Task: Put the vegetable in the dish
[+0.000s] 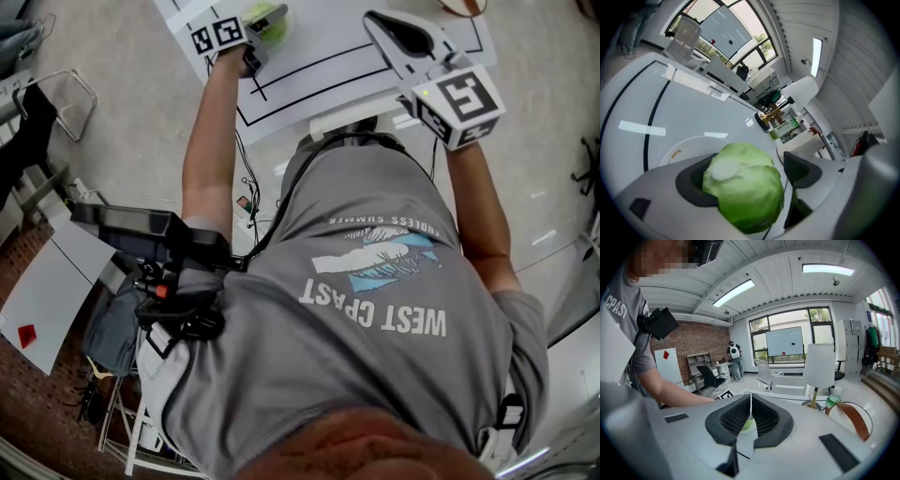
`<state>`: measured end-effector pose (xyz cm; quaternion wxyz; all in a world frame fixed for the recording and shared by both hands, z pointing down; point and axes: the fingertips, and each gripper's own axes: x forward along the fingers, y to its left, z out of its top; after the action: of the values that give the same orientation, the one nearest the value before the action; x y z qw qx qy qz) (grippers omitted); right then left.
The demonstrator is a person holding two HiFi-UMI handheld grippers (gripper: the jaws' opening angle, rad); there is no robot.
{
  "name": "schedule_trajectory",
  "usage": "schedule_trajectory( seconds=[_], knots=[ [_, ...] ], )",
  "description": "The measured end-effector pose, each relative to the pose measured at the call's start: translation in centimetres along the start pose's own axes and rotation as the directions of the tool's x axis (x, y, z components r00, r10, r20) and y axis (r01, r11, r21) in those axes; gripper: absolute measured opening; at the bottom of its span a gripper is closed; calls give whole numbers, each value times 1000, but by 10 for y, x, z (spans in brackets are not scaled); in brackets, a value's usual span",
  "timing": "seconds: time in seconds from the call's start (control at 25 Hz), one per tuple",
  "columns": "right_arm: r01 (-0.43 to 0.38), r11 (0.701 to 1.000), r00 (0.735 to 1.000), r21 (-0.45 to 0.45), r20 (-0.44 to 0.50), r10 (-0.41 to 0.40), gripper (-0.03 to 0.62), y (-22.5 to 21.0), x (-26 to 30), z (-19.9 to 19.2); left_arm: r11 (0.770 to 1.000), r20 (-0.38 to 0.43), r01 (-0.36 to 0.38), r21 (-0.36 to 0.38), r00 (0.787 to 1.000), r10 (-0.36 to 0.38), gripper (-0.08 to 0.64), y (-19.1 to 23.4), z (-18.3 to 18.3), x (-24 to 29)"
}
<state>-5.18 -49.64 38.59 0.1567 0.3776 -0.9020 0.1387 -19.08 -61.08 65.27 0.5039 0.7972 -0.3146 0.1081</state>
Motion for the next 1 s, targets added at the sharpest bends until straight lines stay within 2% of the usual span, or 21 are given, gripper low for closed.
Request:
schedule_trajectory(
  seconds=[0.12,0.2,0.24,0.28,0.32,0.36,0.4,0.48,0.52,0.56,0.6,0.64,0.84,0.92,1.0],
  knots=[
    [-4,1000,1000,7,-4,4,9,-2,0,-3,991,18,-83,101,997,81,447,3,5,-1],
    [-6,1000,1000,8,-4,6,9,-2,0,-2,969,44,-157,193,988,151,464,6,9,-4],
    [-7,1000,1000,8,-4,7,9,-2,0,-2,946,59,-202,253,979,193,473,8,11,-6],
    [-9,1000,1000,6,-4,9,9,-1,1,-1,913,75,-249,323,968,237,479,9,13,-8],
    [-12,1000,1000,5,-4,12,9,-1,1,1,866,92,-297,403,954,284,479,9,16,-10],
    [-15,1000,1000,3,-5,15,9,-1,1,2,802,112,-344,489,936,333,479,7,19,-12],
    [-18,1000,1000,1,-6,18,9,-1,2,4,720,139,-386,576,915,380,479,4,24,-15],
    [-27,1000,1000,-2,-9,26,9,-2,3,6,521,201,-425,740,879,432,479,-9,31,-18],
    [-32,999,999,-4,-10,32,9,-2,4,6,418,230,-421,805,871,434,479,-20,35,-18],
    [-37,999,999,-6,-10,37,9,-2,6,5,325,257,-411,852,868,426,478,-32,38,-17],
    [-43,999,999,-8,-9,43,9,-1,8,5,249,280,-403,881,867,411,477,-46,40,-18],
    [-48,999,999,-10,-7,48,9,1,10,5,189,301,-397,898,868,394,477,-60,42,-20],
    [-71,997,997,-27,18,72,9,8,7,11,-54,392,-396,917,866,312,470,-132,48,-36],
    [-76,997,996,-35,35,77,9,1,-3,17,-138,428,-405,904,863,270,445,-169,50,-39],
    [-81,996,995,-46,51,83,9,-4,-15,20,-204,464,-425,882,858,220,380,-204,50,-45]
  ],
)
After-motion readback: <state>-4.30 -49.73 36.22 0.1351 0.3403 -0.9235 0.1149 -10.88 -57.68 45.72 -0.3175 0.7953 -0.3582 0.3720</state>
